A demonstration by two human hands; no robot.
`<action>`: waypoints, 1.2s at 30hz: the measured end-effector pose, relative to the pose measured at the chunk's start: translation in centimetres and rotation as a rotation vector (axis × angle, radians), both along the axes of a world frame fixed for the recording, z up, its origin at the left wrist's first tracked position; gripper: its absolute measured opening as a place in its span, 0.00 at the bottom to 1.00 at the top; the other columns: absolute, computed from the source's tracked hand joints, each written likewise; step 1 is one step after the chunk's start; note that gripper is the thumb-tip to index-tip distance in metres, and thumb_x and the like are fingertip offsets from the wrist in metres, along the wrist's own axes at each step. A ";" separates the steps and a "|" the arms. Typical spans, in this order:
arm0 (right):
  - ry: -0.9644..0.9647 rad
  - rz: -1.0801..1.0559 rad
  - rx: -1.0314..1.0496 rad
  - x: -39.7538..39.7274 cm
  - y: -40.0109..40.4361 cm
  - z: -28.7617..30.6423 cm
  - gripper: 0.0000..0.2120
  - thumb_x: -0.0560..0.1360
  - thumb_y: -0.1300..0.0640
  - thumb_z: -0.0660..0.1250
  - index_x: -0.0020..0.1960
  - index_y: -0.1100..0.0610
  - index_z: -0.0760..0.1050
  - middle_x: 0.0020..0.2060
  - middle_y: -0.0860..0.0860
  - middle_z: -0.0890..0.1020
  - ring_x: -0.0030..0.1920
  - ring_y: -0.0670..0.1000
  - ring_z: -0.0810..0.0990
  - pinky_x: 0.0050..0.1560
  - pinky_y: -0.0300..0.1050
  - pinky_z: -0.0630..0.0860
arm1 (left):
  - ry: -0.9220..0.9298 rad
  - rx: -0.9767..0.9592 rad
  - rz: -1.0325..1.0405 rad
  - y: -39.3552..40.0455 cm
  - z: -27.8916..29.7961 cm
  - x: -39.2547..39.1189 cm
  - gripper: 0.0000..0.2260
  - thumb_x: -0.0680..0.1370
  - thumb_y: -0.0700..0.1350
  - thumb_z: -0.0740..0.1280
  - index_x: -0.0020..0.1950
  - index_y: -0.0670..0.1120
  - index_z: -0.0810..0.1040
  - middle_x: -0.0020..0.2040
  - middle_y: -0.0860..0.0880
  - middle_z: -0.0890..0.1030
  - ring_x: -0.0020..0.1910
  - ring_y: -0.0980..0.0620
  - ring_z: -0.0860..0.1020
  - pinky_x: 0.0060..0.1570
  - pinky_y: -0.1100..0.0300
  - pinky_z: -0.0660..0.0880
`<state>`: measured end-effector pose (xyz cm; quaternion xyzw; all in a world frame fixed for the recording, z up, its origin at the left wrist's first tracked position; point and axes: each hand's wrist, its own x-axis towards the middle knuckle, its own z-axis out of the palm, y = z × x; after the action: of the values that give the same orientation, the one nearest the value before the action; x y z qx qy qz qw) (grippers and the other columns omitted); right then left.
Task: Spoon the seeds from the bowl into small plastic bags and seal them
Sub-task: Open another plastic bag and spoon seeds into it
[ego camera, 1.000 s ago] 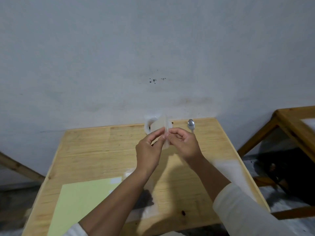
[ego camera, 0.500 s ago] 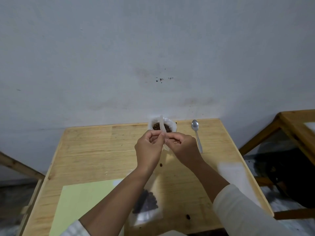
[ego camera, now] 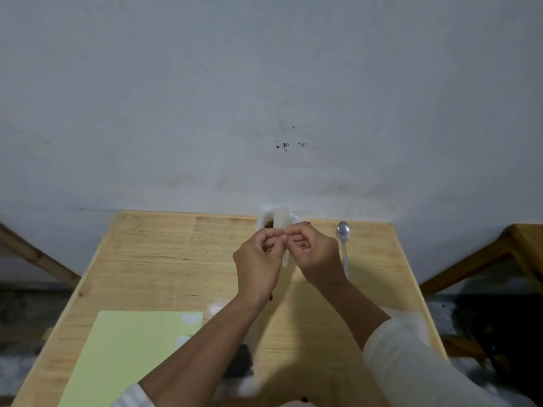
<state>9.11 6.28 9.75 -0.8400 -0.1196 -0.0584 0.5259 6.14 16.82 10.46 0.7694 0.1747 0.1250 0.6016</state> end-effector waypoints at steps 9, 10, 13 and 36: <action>0.116 -0.062 0.093 1.2 -1.5 -1.0 0.11 0.71 0.63 0.68 0.39 0.47 0.77 0.30 0.45 0.80 0.34 0.46 0.80 0.40 0.47 0.79 | -0.014 0.145 0.068 -1.4 0.2 0.9 0.04 0.74 0.41 0.69 0.41 0.48 0.81 0.29 0.57 0.78 0.28 0.64 0.75 0.30 0.76 0.68; 0.104 -0.081 0.086 1.3 -1.7 -1.1 0.11 0.71 0.64 0.68 0.40 0.48 0.77 0.30 0.46 0.79 0.33 0.47 0.80 0.39 0.47 0.79 | -0.023 0.179 0.110 -1.2 0.1 1.0 0.04 0.74 0.40 0.68 0.40 0.48 0.80 0.29 0.57 0.78 0.28 0.62 0.75 0.31 0.75 0.68; 0.094 -0.098 0.098 1.5 -2.7 -1.3 0.13 0.71 0.65 0.66 0.39 0.47 0.76 0.30 0.48 0.79 0.33 0.52 0.81 0.39 0.50 0.79 | -0.022 0.253 0.189 -0.2 -0.3 1.2 0.03 0.73 0.41 0.68 0.41 0.47 0.81 0.30 0.55 0.79 0.30 0.58 0.77 0.34 0.74 0.70; 0.105 0.076 -0.012 1.1 -4.5 -1.7 0.08 0.73 0.65 0.64 0.46 0.57 0.80 0.32 0.47 0.80 0.33 0.47 0.79 0.36 0.41 0.77 | -0.132 0.365 -0.270 0.2 -5.5 0.3 0.36 0.59 0.48 0.78 0.64 0.50 0.66 0.59 0.58 0.67 0.58 0.65 0.67 0.57 0.76 0.64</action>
<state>10.23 1.79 8.08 -0.8401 -0.1239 0.0065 0.5281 6.49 17.06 4.94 0.8720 0.0053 0.1230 0.4737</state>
